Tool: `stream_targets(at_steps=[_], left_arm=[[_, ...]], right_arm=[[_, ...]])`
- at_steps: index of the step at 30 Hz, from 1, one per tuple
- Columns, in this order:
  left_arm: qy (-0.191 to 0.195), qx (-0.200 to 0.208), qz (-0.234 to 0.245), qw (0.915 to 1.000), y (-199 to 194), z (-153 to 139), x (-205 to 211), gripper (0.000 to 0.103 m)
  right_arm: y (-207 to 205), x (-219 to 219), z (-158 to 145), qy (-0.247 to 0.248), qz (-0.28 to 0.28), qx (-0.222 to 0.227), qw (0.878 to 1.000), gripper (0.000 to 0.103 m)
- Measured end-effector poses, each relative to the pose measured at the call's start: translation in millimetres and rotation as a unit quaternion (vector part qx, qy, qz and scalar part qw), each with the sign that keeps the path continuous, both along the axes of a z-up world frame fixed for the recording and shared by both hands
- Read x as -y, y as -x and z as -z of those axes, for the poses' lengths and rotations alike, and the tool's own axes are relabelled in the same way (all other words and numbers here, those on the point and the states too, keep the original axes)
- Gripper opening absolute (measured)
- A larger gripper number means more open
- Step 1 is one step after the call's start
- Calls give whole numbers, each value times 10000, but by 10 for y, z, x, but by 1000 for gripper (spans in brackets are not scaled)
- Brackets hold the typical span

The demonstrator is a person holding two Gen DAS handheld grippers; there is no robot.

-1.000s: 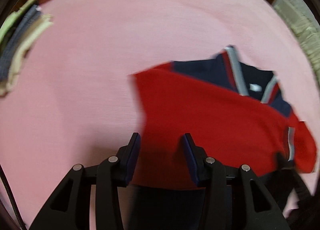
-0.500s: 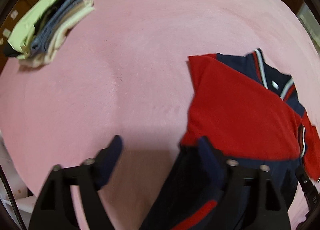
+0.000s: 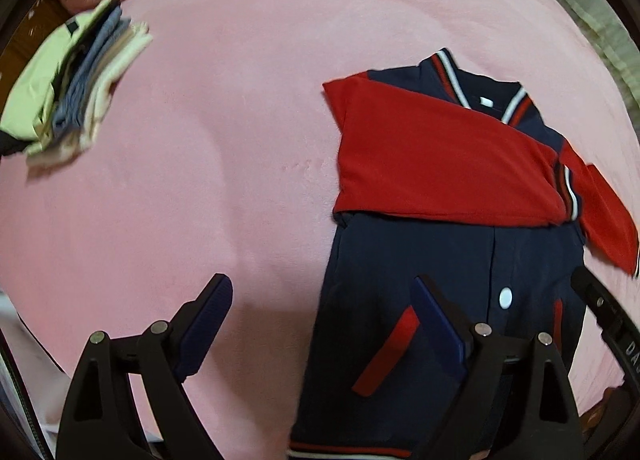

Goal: Fold large clothes
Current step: 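Open the left tool and release the sleeve on the jacket, then grasp the other red sleeve cuff with the right tool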

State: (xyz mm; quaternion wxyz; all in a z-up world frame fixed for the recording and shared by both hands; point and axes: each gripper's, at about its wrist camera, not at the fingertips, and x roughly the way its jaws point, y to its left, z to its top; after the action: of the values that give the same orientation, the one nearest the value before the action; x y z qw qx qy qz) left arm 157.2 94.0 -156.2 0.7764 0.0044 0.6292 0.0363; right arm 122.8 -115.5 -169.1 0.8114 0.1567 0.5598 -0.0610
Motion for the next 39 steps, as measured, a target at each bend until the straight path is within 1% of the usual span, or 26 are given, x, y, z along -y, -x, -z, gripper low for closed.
stream_targets(at_steps=[2,4,7,10,13,16,19,22,24,25,28,32,34,39], left_arm=[[0,51,100,9999,38,-65,-17,94],[78,68,175,9998,81,-121,-15,95],[124,73,312,9994,153,-152,24,95],[62,15,403,9992,211,-99,77,95],[83,-112,544,9984,285,-11,231,95],[84,-442,956,9944,364,70,557,95],[-28,-485,1331,9899,435,28,928,95],[103,-495,1565,9864,458,-71,1353,95],[172,-503,1649,9849,446,-112,1603,95],[164,-511,1684,9843,434,-134,1737,95],[177,-516,1749,9831,395,-223,2195,95],[178,-524,1807,9820,315,-295,2702,95],[176,-534,1829,9815,241,-278,2969,95],[228,-601,1781,9819,74,-199,3481,95]], right_arm=[[63,-44,-80,37,53,73,10000,78],[124,-86,-146,66,68,124,9999,78],[229,-110,-204,-81,109,233,9996,78],[375,-36,-172,-333,459,321,9979,78],[568,142,-67,-547,893,222,9943,78],[770,401,57,-737,1172,125,9903,78],[943,723,126,-716,1339,69,9884,78],[1081,1106,124,-715,1535,50,9856,78],[1157,1389,79,-949,1667,227,9812,78],[1191,1570,48,-1158,1675,367,9784,78],[1216,1914,-18,-1323,1607,487,9769,78],[1144,2306,-58,-1350,1551,428,9777,78],[1096,2499,-56,-1454,1541,431,9763,78],[932,3036,74,-1554,1607,262,9743,78]])
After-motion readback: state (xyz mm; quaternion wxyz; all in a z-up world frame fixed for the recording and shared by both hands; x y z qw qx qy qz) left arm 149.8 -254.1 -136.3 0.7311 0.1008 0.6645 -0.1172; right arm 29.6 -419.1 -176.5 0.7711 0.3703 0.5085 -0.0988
